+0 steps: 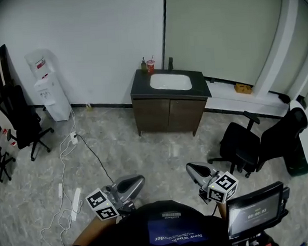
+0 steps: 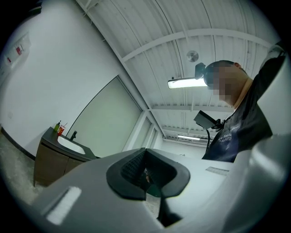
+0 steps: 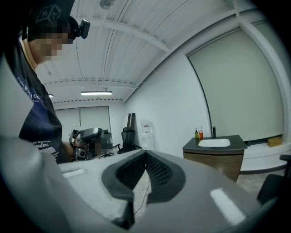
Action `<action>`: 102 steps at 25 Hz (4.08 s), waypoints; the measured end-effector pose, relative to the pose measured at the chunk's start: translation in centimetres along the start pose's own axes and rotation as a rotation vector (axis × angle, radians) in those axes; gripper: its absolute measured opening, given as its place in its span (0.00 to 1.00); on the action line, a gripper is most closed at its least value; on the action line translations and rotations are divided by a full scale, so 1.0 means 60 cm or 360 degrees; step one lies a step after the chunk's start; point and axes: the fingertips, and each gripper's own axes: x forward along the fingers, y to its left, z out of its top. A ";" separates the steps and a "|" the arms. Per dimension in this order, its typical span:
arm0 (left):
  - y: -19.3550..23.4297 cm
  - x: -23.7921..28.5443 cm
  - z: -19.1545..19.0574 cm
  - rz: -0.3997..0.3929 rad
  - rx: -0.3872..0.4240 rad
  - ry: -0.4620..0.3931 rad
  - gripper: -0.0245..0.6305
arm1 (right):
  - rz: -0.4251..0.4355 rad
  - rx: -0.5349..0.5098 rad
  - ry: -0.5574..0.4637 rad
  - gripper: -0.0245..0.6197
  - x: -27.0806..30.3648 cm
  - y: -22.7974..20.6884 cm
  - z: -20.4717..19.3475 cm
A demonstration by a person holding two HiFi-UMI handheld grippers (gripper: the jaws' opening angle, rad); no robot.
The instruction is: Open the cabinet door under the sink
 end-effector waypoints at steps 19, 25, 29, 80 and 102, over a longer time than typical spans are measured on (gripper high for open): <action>0.392 -0.001 0.161 -0.0182 -0.0051 0.0064 0.04 | -0.0195 -0.0038 0.0063 0.04 0.358 -0.107 0.088; 0.472 0.041 0.164 -0.0066 -0.0051 0.0071 0.04 | -0.0083 -0.0017 0.0073 0.04 0.431 -0.194 0.085; 0.537 0.124 0.174 0.0039 0.0002 0.0062 0.04 | 0.0026 -0.0016 0.0069 0.04 0.482 -0.307 0.098; 1.172 0.474 -0.169 0.0298 -0.0637 0.0419 0.04 | 0.0235 -0.0846 0.0954 0.23 0.974 -0.895 -0.272; 1.194 0.236 -0.380 0.0291 -0.0845 0.0520 0.04 | -0.0517 -0.2084 0.0824 0.53 1.127 -0.938 -0.501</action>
